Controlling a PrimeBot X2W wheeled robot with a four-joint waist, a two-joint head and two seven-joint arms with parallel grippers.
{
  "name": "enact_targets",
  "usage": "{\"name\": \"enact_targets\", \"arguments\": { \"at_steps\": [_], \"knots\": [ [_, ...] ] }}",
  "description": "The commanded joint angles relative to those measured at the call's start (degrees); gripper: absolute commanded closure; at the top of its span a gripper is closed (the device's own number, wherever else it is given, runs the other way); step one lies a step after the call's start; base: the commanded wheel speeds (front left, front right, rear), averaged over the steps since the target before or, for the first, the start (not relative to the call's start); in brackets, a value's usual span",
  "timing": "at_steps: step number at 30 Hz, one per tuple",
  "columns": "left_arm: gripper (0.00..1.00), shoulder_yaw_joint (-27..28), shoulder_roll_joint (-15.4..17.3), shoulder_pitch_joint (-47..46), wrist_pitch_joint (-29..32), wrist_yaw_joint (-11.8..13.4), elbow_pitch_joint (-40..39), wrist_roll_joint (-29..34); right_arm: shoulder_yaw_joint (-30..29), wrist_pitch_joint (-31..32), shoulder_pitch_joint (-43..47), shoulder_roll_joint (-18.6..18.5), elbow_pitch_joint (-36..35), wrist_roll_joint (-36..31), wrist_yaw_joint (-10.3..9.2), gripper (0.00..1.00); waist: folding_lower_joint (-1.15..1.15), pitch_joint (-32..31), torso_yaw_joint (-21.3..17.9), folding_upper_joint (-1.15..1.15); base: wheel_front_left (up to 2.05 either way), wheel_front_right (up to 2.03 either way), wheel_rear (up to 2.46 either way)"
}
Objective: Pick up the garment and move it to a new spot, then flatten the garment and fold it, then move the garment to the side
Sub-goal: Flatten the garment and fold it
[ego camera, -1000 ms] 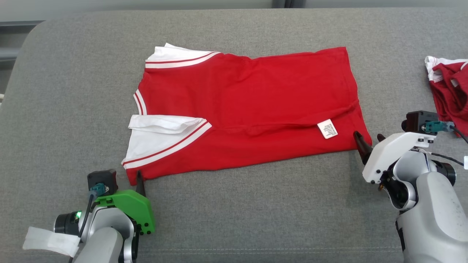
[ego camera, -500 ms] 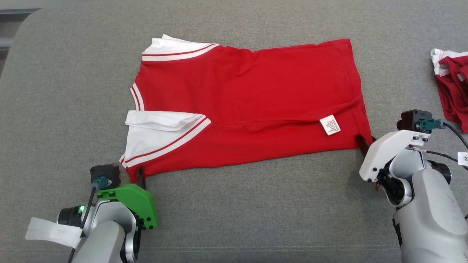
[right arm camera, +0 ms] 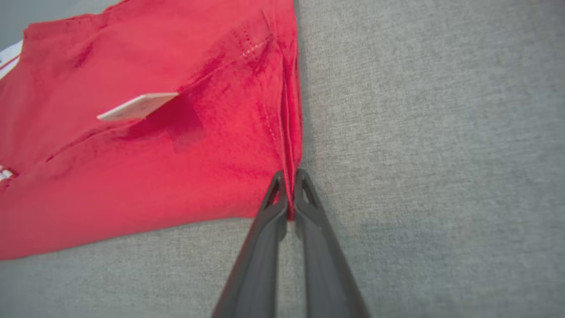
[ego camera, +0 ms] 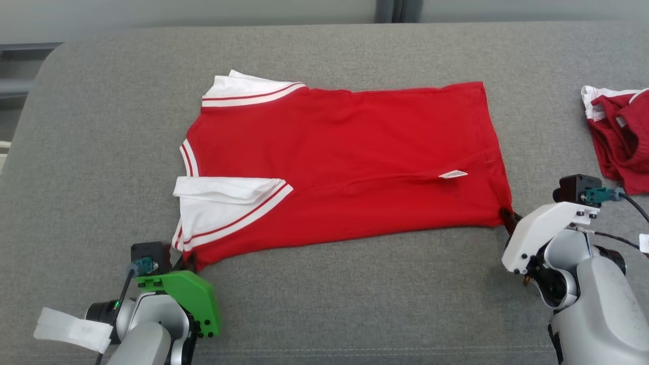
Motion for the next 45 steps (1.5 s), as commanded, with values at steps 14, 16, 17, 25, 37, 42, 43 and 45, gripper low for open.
{"name": "enact_targets", "arguments": {
  "at_steps": [14, 16, 17, 25, 37, 42, 43, 45],
  "knots": [
    [1.00, -0.4, 4.8, 10.0, 8.5, 3.0, -8.3, -2.0, -1.9, 6.1, 12.6, -0.3, -9.6, 4.1, -0.07, 1.00, 0.00, -4.7, -1.2, 0.00, 0.00, 0.00, 0.00],
    [1.00, -0.4, 5.3, 11.0, 9.4, 3.8, -9.3, -2.0, -1.9, 6.3, 13.8, -0.3, -10.2, 4.6, -0.07, 1.00, 0.00, -4.9, -1.3, 0.00, 0.00, 0.00, 0.00],
    [1.00, -0.4, 5.4, 11.5, 9.8, 4.2, -9.8, -2.0, -1.9, 6.5, 14.3, -0.3, -10.3, 5.0, -0.07, 1.00, 0.00, -4.9, -1.3, 0.00, 0.00, 0.00, 0.00],
    [1.00, -0.4, 6.5, 13.6, 11.9, 7.1, -12.1, -1.6, -1.1, 5.9, 16.8, -0.3, -9.8, 6.1, -0.07, 1.00, 0.00, -5.2, -1.2, 0.00, 0.00, 0.00, 0.00],
    [0.00, 0.7, 7.1, 14.2, 8.3, 6.4, -11.8, -2.2, -0.5, 4.3, 19.8, -0.4, -11.3, 8.8, -0.07, 0.00, 0.00, -5.6, -1.3, 0.00, 0.00, 0.00, 0.00],
    [0.00, 0.6, 6.4, 14.6, 6.2, 5.4, -11.5, -2.8, -0.8, 5.0, 21.6, -0.2, -13.2, 10.1, -0.03, 0.00, 0.00, -6.5, -1.2, 0.00, 0.00, 0.00, 0.00],
    [0.00, 0.7, 6.2, 14.8, 5.2, 5.1, -11.7, -2.8, -1.0, 4.9, 22.1, -0.2, -13.7, 10.4, -0.03, 0.00, 0.00, -6.8, -1.1, 0.00, 0.00, 0.00, 0.00],
    [0.00, 1.2, 5.9, 15.3, 2.3, 4.2, -12.2, -3.2, -1.4, 3.8, 23.2, -0.2, -15.1, 10.8, -0.03, 0.00, 0.00, -7.3, -1.0, 0.00, 0.00, 0.00, 0.00]
  ]
}}
